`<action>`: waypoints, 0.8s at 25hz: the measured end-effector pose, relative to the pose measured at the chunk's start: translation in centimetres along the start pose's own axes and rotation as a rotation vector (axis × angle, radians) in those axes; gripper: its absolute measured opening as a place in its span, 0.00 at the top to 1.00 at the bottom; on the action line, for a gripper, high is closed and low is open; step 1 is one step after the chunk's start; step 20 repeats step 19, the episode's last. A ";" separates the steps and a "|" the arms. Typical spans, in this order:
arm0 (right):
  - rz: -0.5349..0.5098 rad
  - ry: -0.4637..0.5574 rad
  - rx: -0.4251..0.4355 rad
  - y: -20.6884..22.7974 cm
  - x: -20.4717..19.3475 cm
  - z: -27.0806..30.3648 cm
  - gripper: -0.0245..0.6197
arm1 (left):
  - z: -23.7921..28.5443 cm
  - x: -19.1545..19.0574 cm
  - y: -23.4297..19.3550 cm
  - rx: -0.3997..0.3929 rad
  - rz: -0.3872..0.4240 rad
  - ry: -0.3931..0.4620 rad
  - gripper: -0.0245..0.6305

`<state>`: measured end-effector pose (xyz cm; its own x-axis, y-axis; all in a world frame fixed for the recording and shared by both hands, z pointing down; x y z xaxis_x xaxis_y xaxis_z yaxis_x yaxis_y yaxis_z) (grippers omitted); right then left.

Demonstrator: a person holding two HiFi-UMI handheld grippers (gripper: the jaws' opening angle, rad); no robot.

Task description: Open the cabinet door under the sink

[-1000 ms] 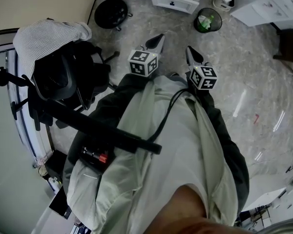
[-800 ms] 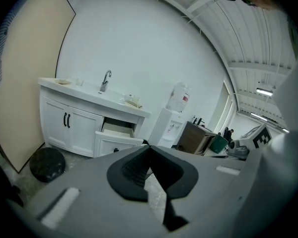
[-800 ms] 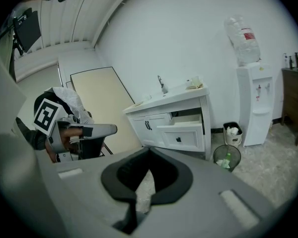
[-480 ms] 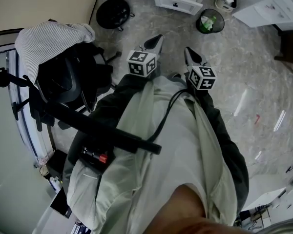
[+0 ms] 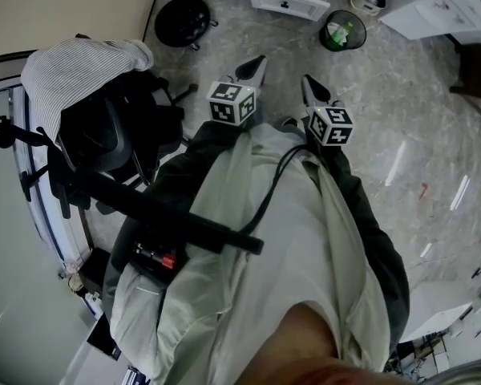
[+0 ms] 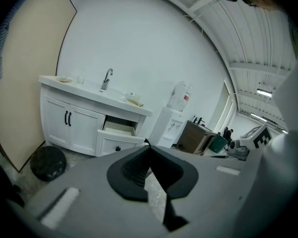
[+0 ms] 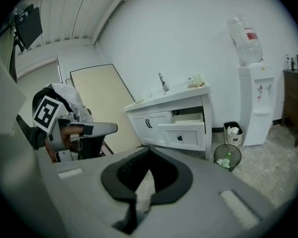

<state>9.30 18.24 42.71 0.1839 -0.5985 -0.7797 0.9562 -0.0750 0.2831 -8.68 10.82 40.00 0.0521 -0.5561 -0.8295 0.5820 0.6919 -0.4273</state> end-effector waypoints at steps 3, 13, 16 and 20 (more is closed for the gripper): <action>-0.005 0.000 0.003 -0.1 -0.1 -0.1 0.96 | -0.2 -0.1 0.1 0.002 -0.001 0.001 0.95; -0.015 0.005 0.009 -0.3 -0.2 -0.6 0.96 | -0.7 -0.4 0.5 0.008 -0.003 0.010 0.95; -0.018 0.009 0.013 -0.3 -0.3 -0.9 0.96 | -0.8 -0.6 0.8 0.012 -0.003 0.012 0.95; -0.021 0.014 0.013 0.0 -0.4 -1.2 0.96 | -0.7 -0.7 1.1 0.010 -0.003 0.016 0.95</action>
Point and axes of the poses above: the fingertips, and each gripper's own axes: z forward along the fingers, y to its right, x out of its top, the point moved 7 cm from there along -z, backward along the fingers, and after that the axes turned 10 degrees about -x, right-handed, at the moved point
